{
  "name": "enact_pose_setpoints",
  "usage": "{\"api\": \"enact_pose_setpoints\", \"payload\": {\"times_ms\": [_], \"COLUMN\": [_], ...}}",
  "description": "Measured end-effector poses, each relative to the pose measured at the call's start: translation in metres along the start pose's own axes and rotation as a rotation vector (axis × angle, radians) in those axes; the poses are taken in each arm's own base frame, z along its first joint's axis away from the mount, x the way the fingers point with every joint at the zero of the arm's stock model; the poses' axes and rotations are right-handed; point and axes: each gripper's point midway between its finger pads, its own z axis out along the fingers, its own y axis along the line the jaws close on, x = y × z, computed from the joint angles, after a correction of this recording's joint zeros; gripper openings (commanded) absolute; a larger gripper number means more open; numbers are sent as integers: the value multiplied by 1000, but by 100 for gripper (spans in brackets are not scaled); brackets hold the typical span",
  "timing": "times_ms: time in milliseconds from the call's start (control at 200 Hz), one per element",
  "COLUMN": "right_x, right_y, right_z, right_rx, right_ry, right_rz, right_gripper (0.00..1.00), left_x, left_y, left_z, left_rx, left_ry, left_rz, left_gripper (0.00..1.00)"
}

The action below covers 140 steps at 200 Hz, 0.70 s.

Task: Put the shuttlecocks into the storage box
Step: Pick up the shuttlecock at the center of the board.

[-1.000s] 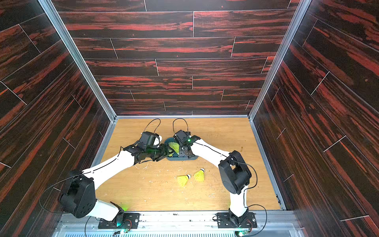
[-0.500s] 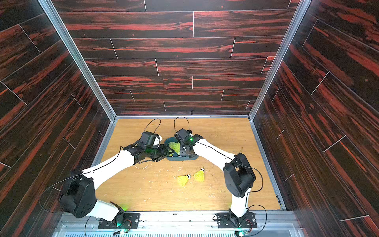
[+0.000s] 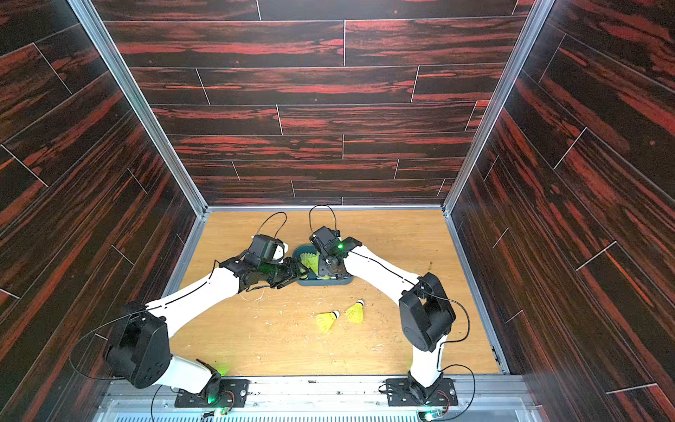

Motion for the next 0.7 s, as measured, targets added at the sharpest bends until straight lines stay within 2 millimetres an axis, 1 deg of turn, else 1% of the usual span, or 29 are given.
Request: {"api": "enact_pose_setpoints", "payload": {"times_ms": [100, 175, 241, 361, 576, 701], "right_x": [4, 6, 7, 6, 4, 4], "right_y": [7, 11, 10, 8, 6, 4], "right_z": [-1, -2, -1, 2, 4, 2], "right_rx": [-10, -16, -13, 3, 15, 23], "right_ry": [0, 0, 0, 3, -4, -6], "right_rz": [-16, -23, -20, -18, -16, -15], "right_gripper": [66, 61, 57, 55, 55, 60], "left_x": [0, 1, 1, 2, 4, 6], "left_y": [0, 0, 0, 1, 2, 1], "left_z": [-1, -2, -2, -3, -4, -10], "left_rx": [1, 2, 1, -2, -7, 1], "left_ry": [-1, -2, -1, 1, 6, 0], "left_rz": [1, 1, 1, 0, 9, 35], "left_gripper": [66, 66, 65, 65, 66, 66]}}
